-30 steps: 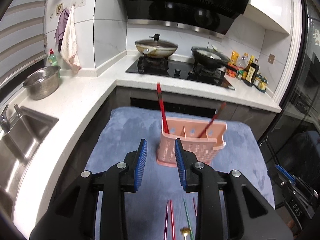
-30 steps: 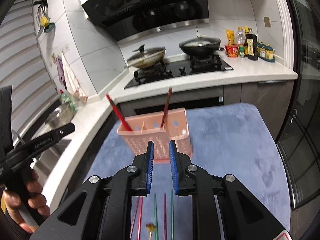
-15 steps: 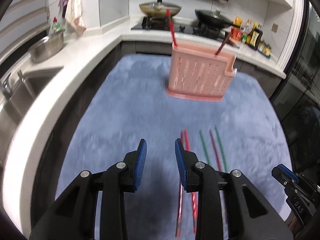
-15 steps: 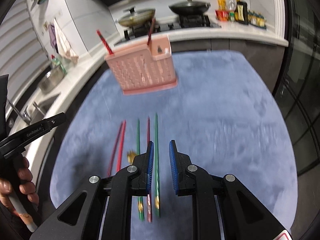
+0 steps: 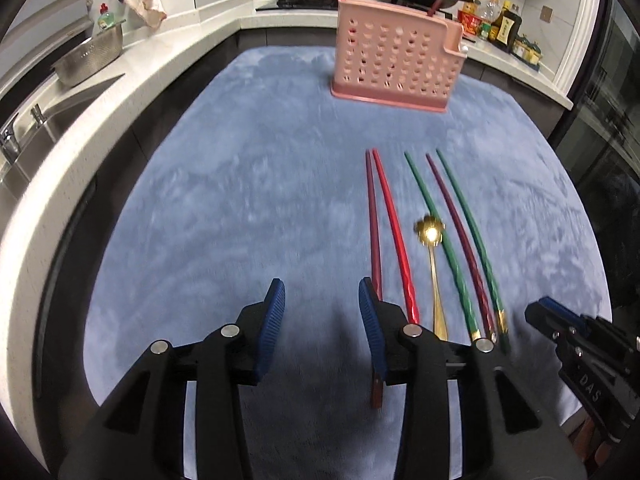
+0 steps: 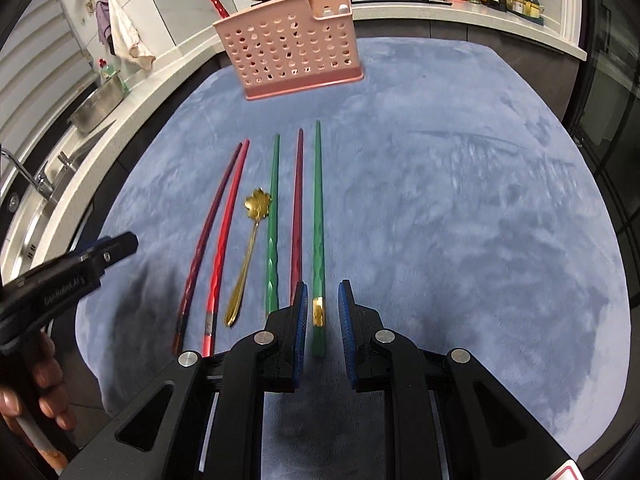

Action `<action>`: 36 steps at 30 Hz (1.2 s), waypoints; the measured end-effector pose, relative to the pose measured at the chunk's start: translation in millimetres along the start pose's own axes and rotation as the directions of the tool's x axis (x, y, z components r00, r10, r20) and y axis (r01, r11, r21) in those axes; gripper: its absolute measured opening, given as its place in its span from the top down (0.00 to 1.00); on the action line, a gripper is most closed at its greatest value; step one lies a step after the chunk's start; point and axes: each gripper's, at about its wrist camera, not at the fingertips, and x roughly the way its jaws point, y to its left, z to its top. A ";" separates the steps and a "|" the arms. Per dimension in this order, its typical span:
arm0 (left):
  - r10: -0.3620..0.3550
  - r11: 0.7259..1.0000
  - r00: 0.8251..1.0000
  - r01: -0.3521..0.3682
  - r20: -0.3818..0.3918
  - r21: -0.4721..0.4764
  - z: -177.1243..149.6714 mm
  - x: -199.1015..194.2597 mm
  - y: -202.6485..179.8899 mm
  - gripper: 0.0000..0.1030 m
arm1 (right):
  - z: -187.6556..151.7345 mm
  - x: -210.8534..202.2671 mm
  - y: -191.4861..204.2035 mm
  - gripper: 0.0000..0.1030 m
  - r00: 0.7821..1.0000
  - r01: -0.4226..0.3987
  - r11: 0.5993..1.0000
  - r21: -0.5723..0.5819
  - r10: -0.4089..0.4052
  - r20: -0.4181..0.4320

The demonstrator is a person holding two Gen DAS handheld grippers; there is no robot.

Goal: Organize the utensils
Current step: 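Move the left tool to a dark red chopstick while the right tool approaches a green chopstick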

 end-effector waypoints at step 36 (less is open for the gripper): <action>-0.075 0.995 0.988 0.082 -0.132 0.053 -45.3 18.8 -14.1 0.50 | -16.3 27.6 -5.7 0.93 0.997 0.017 1.000 -0.003 -0.018 -0.072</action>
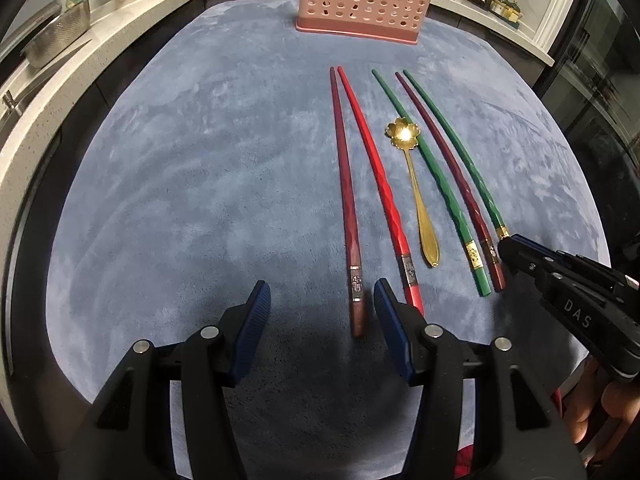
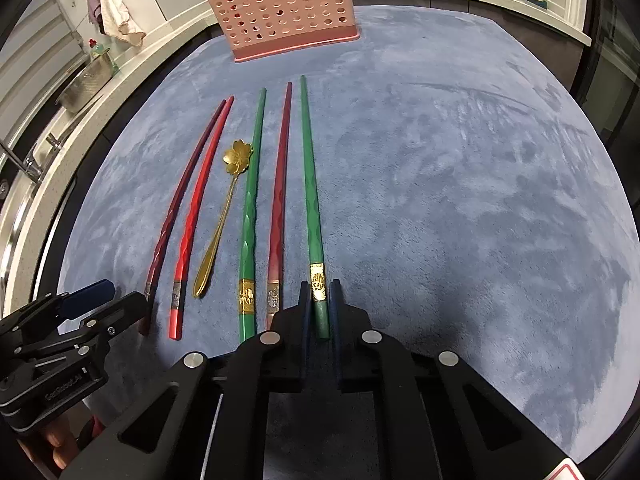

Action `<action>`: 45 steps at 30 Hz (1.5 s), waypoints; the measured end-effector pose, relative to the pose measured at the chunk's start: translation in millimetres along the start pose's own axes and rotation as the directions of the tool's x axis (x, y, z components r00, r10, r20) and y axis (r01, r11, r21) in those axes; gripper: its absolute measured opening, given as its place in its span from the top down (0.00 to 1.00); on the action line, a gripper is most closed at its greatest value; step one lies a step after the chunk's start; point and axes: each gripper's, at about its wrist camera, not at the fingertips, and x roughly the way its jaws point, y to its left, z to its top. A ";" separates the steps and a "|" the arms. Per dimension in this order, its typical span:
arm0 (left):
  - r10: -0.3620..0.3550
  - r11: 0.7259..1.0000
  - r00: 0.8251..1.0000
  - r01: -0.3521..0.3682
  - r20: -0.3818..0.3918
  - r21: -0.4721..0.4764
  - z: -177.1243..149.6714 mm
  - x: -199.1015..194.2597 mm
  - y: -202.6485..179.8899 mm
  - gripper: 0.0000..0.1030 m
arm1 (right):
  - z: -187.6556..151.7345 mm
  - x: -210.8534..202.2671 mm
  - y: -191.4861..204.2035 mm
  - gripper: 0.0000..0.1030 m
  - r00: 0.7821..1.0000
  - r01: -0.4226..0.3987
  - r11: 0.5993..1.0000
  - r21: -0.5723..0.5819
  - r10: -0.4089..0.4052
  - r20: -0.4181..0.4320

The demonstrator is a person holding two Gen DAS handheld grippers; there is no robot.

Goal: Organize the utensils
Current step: 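Move the left tool to a dark red chopstick while the right tool approaches a green chopstick, then grasp the dark red chopstick with the left tool while the right tool grasps the green chopstick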

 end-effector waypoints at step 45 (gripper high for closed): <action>-0.004 0.999 0.995 0.008 0.101 -0.034 14.8 -34.2 12.7 0.93 | 21.7 -54.2 -10.2 0.93 0.993 -0.051 0.997 0.059 0.044 0.112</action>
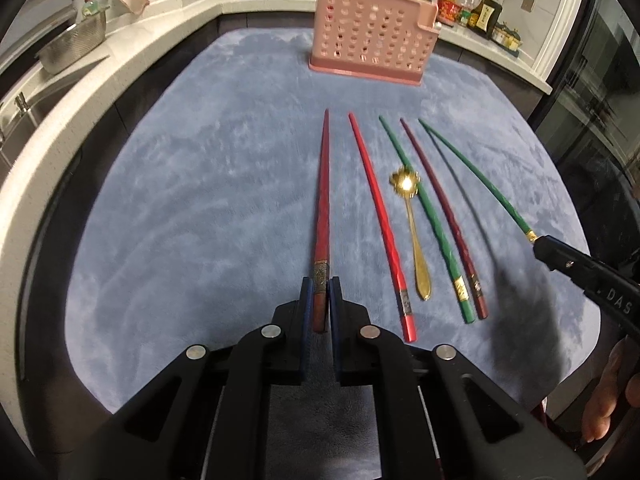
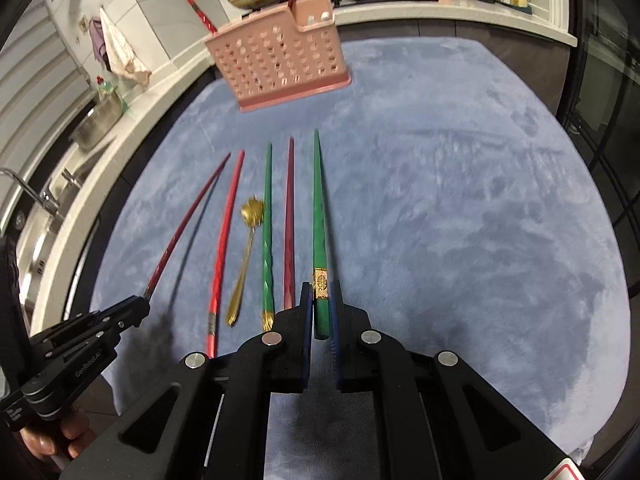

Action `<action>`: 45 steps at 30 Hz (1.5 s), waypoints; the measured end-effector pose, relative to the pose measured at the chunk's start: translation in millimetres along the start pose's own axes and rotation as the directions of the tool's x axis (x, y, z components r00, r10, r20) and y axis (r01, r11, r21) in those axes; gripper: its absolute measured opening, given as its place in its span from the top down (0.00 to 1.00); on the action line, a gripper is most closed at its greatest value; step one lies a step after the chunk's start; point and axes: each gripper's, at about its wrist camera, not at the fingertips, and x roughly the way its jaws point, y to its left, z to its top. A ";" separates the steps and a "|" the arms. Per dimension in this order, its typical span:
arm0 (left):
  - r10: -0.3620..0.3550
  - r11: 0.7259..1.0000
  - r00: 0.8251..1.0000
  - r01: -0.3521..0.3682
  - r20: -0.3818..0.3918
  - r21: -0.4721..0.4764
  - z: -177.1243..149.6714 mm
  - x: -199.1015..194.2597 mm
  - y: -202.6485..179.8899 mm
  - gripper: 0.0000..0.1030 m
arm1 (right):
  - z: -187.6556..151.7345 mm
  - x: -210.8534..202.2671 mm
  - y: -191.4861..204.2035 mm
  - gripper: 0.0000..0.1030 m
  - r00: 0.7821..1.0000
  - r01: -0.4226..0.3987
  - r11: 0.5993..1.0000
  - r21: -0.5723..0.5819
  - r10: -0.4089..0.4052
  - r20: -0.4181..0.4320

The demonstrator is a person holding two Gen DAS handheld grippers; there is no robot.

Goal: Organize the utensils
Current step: 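Grasp the dark red chopstick with the left tool while the right tool grasps the green chopstick, then lift the dark red chopstick with the left tool while the right tool lifts the green one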

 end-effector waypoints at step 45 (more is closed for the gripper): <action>-0.003 0.999 0.863 -0.016 0.506 0.034 261.5 -140.5 -3.2 0.93 | 237.6 -104.4 19.3 0.93 0.878 -0.147 0.989 -0.002 0.131 0.460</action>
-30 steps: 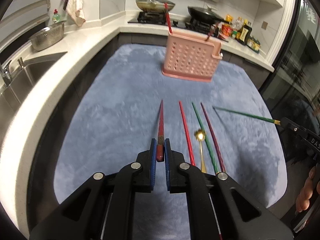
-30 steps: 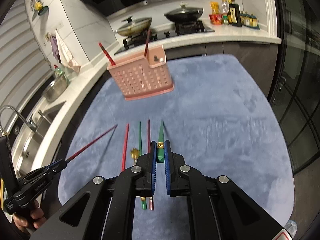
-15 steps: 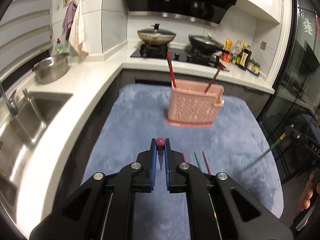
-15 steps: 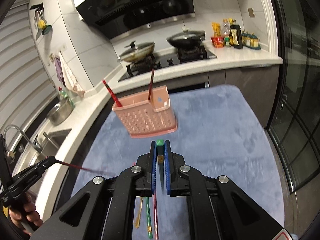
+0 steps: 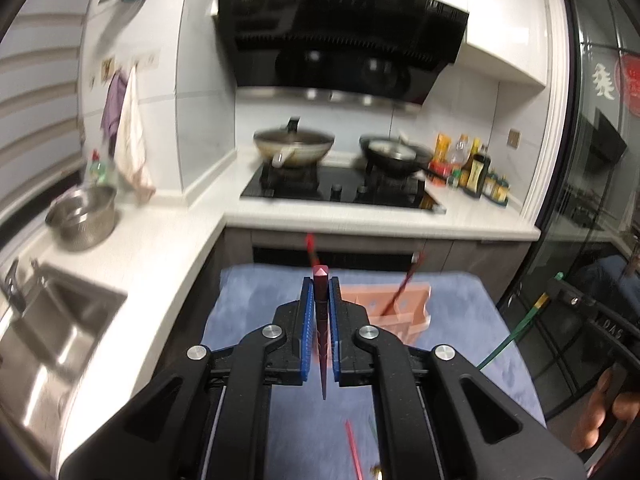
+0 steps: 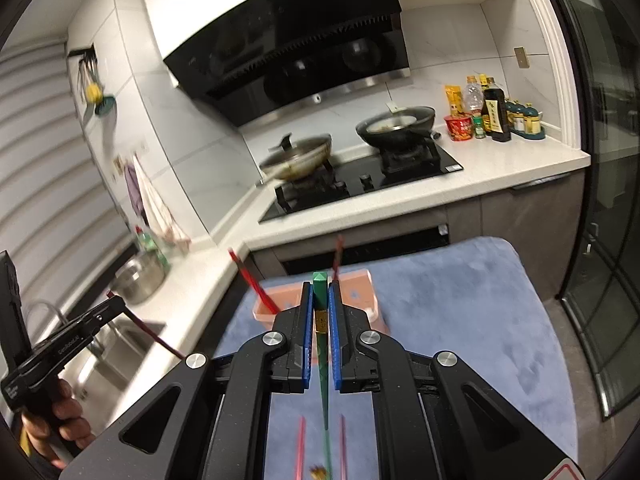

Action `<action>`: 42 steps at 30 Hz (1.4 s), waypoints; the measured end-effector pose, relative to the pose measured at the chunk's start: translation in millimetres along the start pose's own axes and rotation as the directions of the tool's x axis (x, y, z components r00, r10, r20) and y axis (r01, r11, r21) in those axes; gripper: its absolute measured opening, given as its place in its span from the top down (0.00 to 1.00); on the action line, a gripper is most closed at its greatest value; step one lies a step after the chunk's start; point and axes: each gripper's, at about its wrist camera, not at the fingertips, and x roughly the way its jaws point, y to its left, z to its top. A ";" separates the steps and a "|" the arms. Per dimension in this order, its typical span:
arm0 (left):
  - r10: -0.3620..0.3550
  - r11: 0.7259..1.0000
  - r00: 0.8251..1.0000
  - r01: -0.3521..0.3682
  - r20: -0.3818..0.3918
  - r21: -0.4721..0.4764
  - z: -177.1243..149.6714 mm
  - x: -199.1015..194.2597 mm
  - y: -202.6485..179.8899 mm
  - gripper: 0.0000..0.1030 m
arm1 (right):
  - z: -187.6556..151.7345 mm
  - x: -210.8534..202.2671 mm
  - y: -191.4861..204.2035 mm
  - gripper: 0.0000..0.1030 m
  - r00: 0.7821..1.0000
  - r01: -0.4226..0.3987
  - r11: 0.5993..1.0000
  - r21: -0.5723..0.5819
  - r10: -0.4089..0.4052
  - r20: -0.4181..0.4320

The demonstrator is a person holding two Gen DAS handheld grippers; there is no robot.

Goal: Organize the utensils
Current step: 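Lift the dark red chopstick with the left tool while the right tool lifts the green one, then lower both chopsticks into the pink holder and open both tools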

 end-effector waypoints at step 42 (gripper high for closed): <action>0.036 0.997 0.995 -0.041 -0.092 -0.060 18.0 149.6 -1.4 0.84 | 20.8 155.9 -4.7 0.87 0.994 0.076 0.997 0.002 -0.076 -0.084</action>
